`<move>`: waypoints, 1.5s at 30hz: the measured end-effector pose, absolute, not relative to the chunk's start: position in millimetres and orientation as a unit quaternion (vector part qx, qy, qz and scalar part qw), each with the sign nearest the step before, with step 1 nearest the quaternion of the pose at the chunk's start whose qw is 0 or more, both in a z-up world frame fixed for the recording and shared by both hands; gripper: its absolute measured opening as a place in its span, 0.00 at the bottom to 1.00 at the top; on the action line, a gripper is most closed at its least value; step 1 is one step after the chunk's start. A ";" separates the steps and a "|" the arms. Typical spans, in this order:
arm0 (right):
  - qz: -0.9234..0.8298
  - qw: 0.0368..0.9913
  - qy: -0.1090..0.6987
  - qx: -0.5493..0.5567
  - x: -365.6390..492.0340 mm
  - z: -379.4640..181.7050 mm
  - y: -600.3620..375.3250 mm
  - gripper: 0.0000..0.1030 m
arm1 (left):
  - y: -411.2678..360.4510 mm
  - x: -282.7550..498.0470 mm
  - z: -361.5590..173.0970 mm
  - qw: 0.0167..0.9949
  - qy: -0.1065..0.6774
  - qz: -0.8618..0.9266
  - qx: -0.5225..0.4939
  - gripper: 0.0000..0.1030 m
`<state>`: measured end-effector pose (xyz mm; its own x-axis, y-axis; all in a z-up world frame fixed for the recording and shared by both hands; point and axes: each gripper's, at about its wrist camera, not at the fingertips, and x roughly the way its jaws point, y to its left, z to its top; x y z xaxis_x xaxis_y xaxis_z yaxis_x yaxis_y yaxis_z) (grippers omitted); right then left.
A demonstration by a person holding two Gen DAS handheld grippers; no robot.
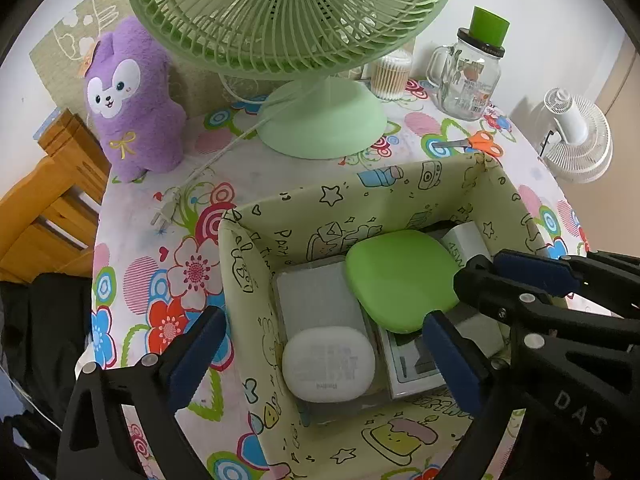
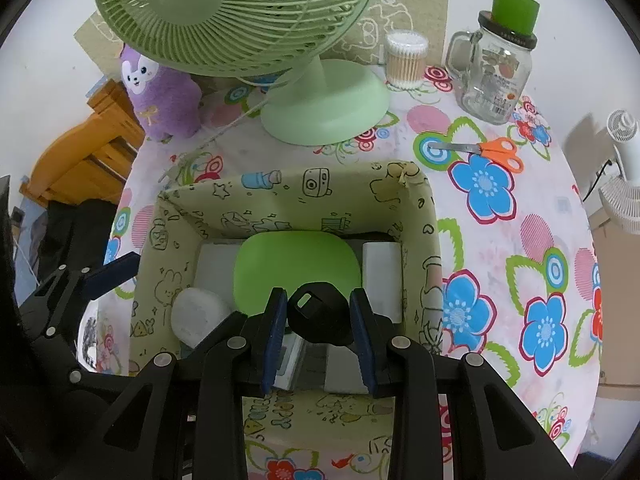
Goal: Organize rigid objects
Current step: 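Lower lid into fabric box with left tool while right tool lowers key in, then open both grippers releasing lid and key and withdraw from the box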
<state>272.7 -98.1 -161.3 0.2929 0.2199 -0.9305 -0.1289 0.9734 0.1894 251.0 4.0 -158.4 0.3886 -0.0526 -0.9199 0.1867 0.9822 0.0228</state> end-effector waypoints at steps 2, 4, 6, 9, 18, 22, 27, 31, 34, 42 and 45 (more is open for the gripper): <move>0.108 0.802 0.586 0.039 273.8 -163.0 -98.4 0.34 | 4.0 251.2 -158.6 0.830 0.549 -0.072 0.064 0.98; 0.106 0.802 0.587 0.041 274.8 -164.3 -98.9 0.34 | 4.3 251.2 -158.4 0.830 0.549 -0.070 0.066 0.98; 0.108 0.800 0.588 0.045 274.9 -165.1 -99.1 0.34 | 5.0 251.0 -158.2 0.830 0.550 -0.069 0.068 0.98; 0.108 0.802 0.586 0.045 274.1 -164.4 -99.5 0.36 | 5.8 250.3 -156.9 0.830 0.549 -0.067 0.070 0.99; 0.091 0.816 0.569 0.048 264.6 -152.1 -107.6 0.75 | 8.9 241.9 -145.9 0.836 0.540 -0.062 0.071 0.99; 0.090 0.817 0.567 0.050 257.8 -146.5 -108.8 0.79 | 8.0 235.4 -139.8 0.839 0.536 -0.063 0.074 1.00; 0.077 0.825 0.559 0.046 244.7 -137.6 -111.0 0.85 | 9.1 225.9 -131.3 0.842 0.530 -0.062 0.073 1.00; 0.072 0.827 0.555 0.048 234.0 -131.0 -114.1 0.85 | 11.1 216.4 -123.8 0.846 0.524 -0.062 0.072 1.00; 0.070 0.830 0.551 0.046 224.1 -124.5 -114.5 0.85 | 12.3 208.5 -117.9 0.849 0.520 -0.064 0.070 1.00; 0.066 0.842 0.534 0.046 196.5 -104.1 -116.2 0.85 | 13.6 185.6 -102.4 0.855 0.511 -0.069 0.064 1.00; 0.064 0.846 0.528 0.043 185.1 -96.8 -117.0 0.85 | 13.0 176.1 -96.4 0.857 0.506 -0.071 0.066 1.00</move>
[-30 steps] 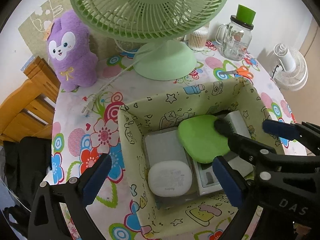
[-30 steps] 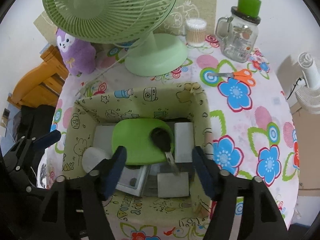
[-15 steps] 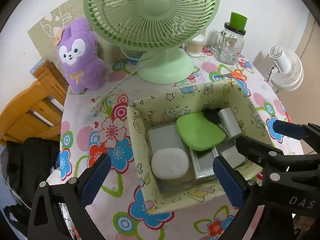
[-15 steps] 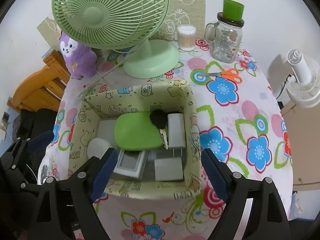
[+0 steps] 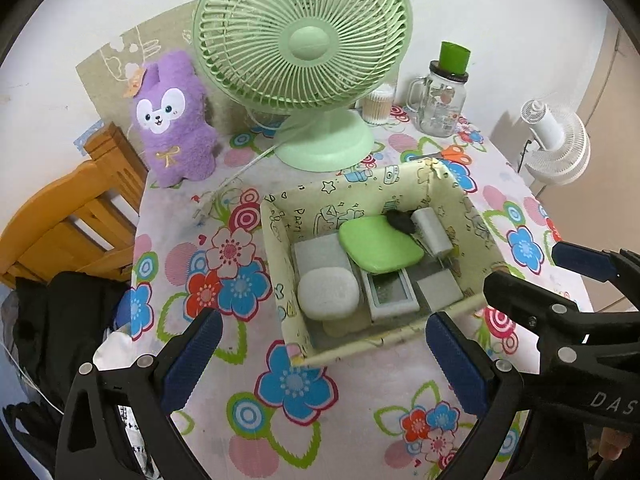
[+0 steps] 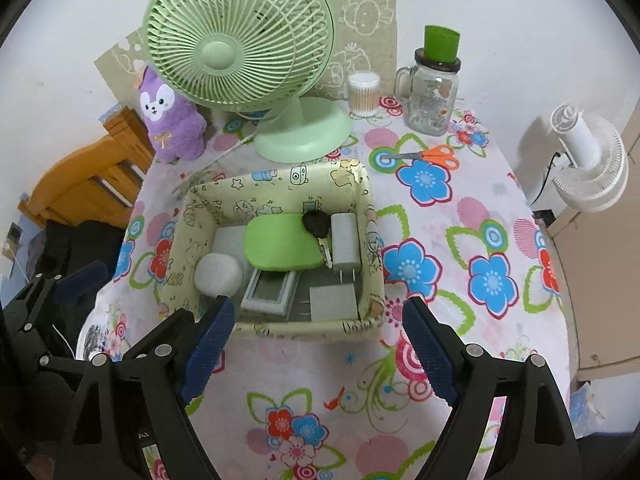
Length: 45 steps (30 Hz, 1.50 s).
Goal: Organize rigid objects
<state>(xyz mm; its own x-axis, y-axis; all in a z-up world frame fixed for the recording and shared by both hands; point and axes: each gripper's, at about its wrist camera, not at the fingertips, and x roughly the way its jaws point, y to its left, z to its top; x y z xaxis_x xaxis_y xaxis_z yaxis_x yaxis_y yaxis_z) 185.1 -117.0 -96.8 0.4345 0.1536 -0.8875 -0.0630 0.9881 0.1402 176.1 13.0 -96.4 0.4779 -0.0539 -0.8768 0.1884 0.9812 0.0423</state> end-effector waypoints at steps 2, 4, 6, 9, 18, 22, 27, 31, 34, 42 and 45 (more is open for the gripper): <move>0.062 0.848 0.524 0.043 177.8 -92.8 -117.9 0.85 | 12.1 168.9 -91.7 0.860 0.501 -0.070 0.069 1.00; 0.061 0.851 0.520 0.043 170.2 -88.3 -119.0 0.85 | 12.4 162.0 -87.4 0.862 0.497 -0.071 0.068 1.00; 0.058 0.853 0.516 0.043 162.4 -83.3 -120.1 0.85 | 13.3 155.1 -83.3 0.864 0.494 -0.072 0.066 1.00; 0.051 0.857 0.512 0.040 151.6 -76.2 -122.3 0.85 | 14.7 144.6 -77.0 0.867 0.488 -0.072 0.064 1.00; 0.047 0.873 0.484 0.027 114.9 -51.6 -123.2 0.85 | 22.9 112.1 -57.3 0.877 0.473 -0.072 0.056 1.00; 0.046 0.881 0.470 0.024 97.3 -42.8 -123.5 0.85 | 27.2 97.0 -52.1 0.879 0.468 -0.075 0.045 1.00; 0.048 0.886 0.461 0.029 79.0 -36.4 -127.0 0.85 | 28.2 79.4 -43.8 0.883 0.462 -0.070 0.046 1.00; 0.049 0.890 0.452 0.029 68.8 -29.6 -130.5 0.85 | 25.2 66.8 -32.5 0.889 0.451 -0.067 0.053 1.00; 0.048 0.890 0.453 0.035 63.4 -24.5 -137.3 0.85 | 21.9 59.4 -24.5 0.893 0.443 -0.067 0.055 1.00; 0.056 0.898 0.434 0.042 53.4 -5.6 -159.3 0.85 | 10.1 51.1 -4.2 0.902 0.427 -0.050 0.045 1.00; 0.061 0.899 0.431 0.039 52.7 -0.3 -167.1 0.85 | 3.5 48.7 1.6 0.904 0.425 -0.041 0.037 1.00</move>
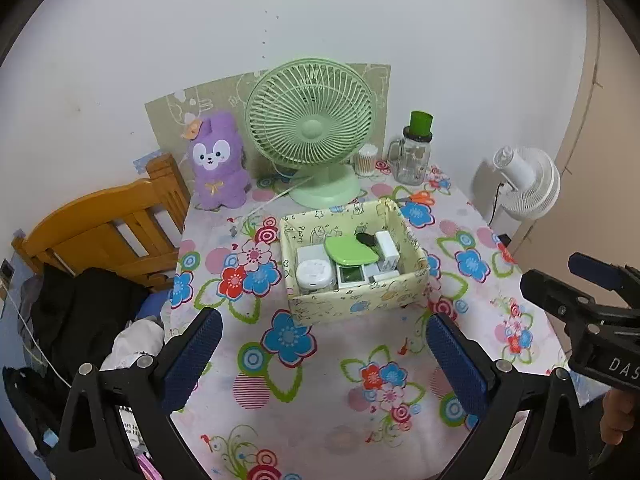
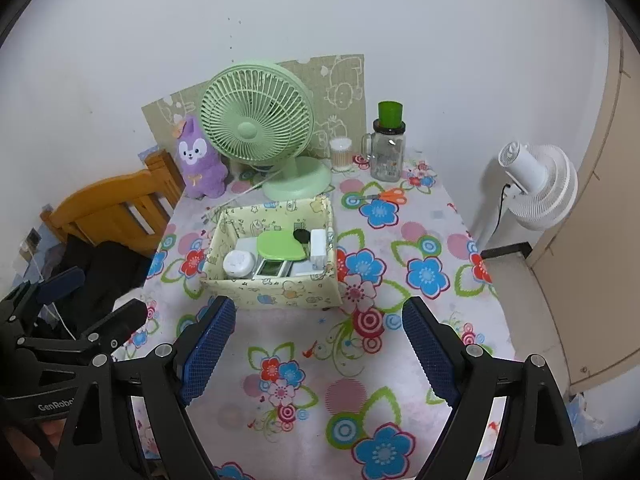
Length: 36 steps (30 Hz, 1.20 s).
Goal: Organize rigid objects
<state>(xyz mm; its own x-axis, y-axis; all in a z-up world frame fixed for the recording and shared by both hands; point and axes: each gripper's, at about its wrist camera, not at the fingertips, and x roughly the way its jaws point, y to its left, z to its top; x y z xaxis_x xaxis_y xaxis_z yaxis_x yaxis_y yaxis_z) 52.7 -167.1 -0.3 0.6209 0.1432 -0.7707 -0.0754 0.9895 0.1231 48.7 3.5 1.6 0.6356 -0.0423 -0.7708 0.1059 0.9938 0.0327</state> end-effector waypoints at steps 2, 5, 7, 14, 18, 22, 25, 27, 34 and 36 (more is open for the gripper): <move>0.063 0.899 0.433 0.037 52.9 3.3 -173.0 0.85 | -1.9 47.3 4.8 0.904 0.424 -0.036 0.034 1.00; 0.062 0.898 0.434 0.027 52.4 7.2 -180.8 0.85 | -10.3 47.0 8.3 0.905 0.424 -0.027 0.027 1.00; 0.059 0.900 0.431 0.022 52.0 11.6 -186.3 0.85 | -15.2 45.3 11.0 0.906 0.422 -0.022 0.018 1.00; 0.057 0.907 0.417 0.019 48.8 26.8 -201.4 0.85 | -24.1 36.1 23.4 0.906 0.423 -0.020 0.017 1.00; 0.057 0.909 0.412 0.026 47.1 33.0 -205.5 0.85 | -23.0 31.7 34.8 0.908 0.418 -0.020 0.013 1.00; 0.052 0.911 0.409 0.023 45.6 37.8 -206.9 0.85 | -22.1 30.0 43.7 0.912 0.409 -0.023 0.011 1.00; 0.048 0.908 0.415 0.017 43.6 37.9 -206.4 0.85 | -23.0 29.1 45.3 0.911 0.411 -0.029 0.006 1.00; 0.047 0.908 0.417 0.015 41.4 37.9 -206.3 0.85 | -23.7 27.5 46.3 0.911 0.411 -0.029 0.006 1.00; 0.039 0.913 0.406 0.015 34.3 40.4 -209.9 0.85 | -30.4 25.7 44.2 0.914 0.403 -0.035 0.023 1.00; 0.037 0.915 0.402 0.012 33.7 38.8 -209.7 0.85 | -33.1 24.9 43.2 0.917 0.396 -0.037 0.033 1.00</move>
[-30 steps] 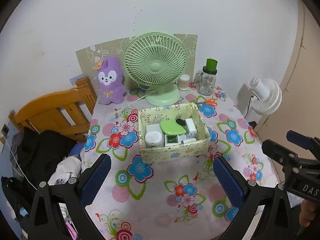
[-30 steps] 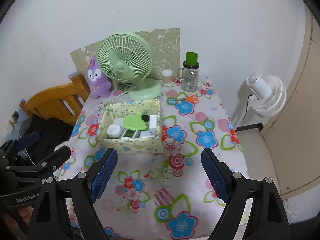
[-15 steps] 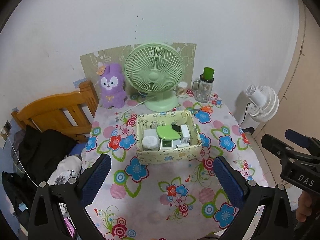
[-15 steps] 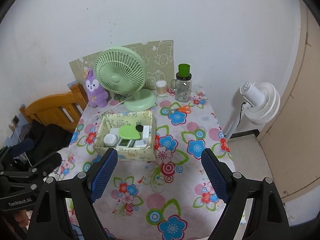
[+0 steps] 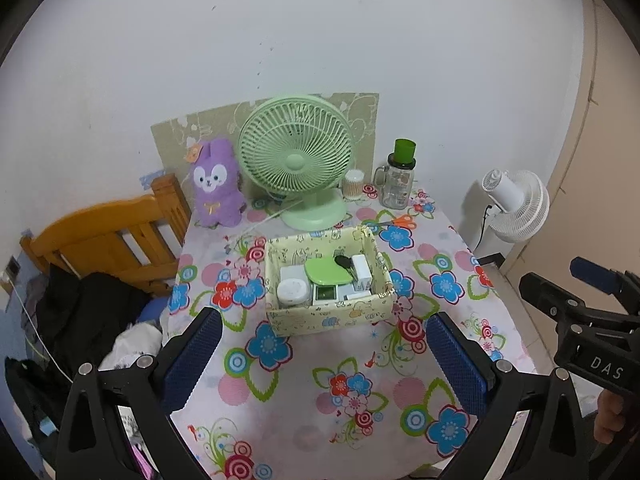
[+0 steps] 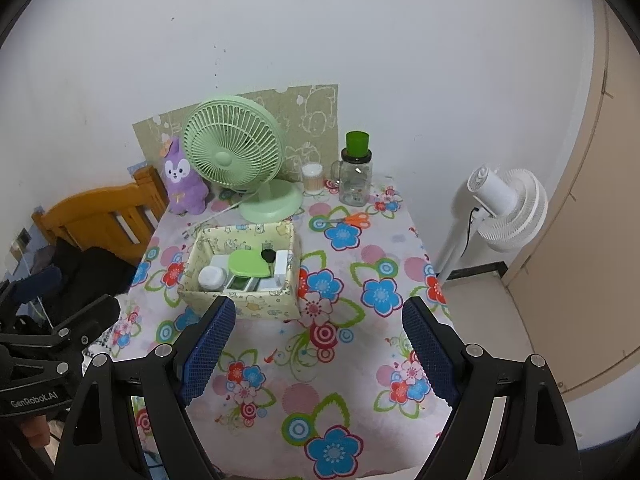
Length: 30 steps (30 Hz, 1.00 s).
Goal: Organize rigid objects
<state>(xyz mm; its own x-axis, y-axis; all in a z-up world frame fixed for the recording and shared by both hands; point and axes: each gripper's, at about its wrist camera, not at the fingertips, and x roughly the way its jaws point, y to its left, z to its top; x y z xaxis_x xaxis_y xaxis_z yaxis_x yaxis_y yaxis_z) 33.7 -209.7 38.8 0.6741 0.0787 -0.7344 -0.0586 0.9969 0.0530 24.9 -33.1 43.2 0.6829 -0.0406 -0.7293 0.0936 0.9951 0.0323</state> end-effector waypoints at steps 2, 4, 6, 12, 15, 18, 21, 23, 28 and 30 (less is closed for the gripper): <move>0.039 0.916 0.399 0.012 33.6 36.3 -209.7 0.85 | -36.0 24.6 41.3 0.918 0.392 -0.037 0.041 1.00; 0.040 0.916 0.398 0.014 33.0 33.5 -209.2 0.85 | -37.1 24.8 39.0 0.918 0.393 -0.041 0.039 1.00; 0.042 0.917 0.396 0.014 32.0 31.9 -208.3 0.85 | -36.6 24.7 37.5 0.917 0.395 -0.044 0.037 1.00; 0.050 0.919 0.390 0.023 29.6 30.7 -206.6 0.85 | -35.4 25.3 36.5 0.918 0.393 -0.040 0.031 1.00; 0.053 0.919 0.389 0.032 28.8 30.1 -207.5 0.85 | -34.7 24.9 36.0 0.919 0.391 -0.040 0.028 1.00; 0.055 0.919 0.389 0.036 27.5 29.6 -206.8 0.85 | -33.3 23.8 36.0 0.920 0.390 -0.035 0.024 1.00; 0.055 0.919 0.388 0.036 26.1 29.4 -206.1 0.85 | -30.8 23.0 36.2 0.920 0.389 -0.036 0.018 1.00; 0.055 0.920 0.387 0.036 26.5 29.4 -205.4 0.85 | -30.2 23.6 36.4 0.920 0.390 -0.037 0.015 1.00; 0.056 0.920 0.386 0.035 26.9 29.1 -204.3 0.85 | -30.3 24.3 35.7 0.921 0.388 -0.035 0.020 1.00; 0.055 0.921 0.385 0.033 26.6 29.2 -203.5 0.85 | -30.5 24.4 35.9 0.920 0.389 -0.034 0.019 1.00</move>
<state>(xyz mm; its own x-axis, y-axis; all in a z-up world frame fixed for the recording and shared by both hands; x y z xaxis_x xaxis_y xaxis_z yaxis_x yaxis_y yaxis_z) 26.6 -203.5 29.2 0.6971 0.1274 -0.7055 -0.0767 0.9917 0.1033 24.4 -30.5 35.9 0.6954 -0.0479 -0.7170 0.0781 0.9969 0.0092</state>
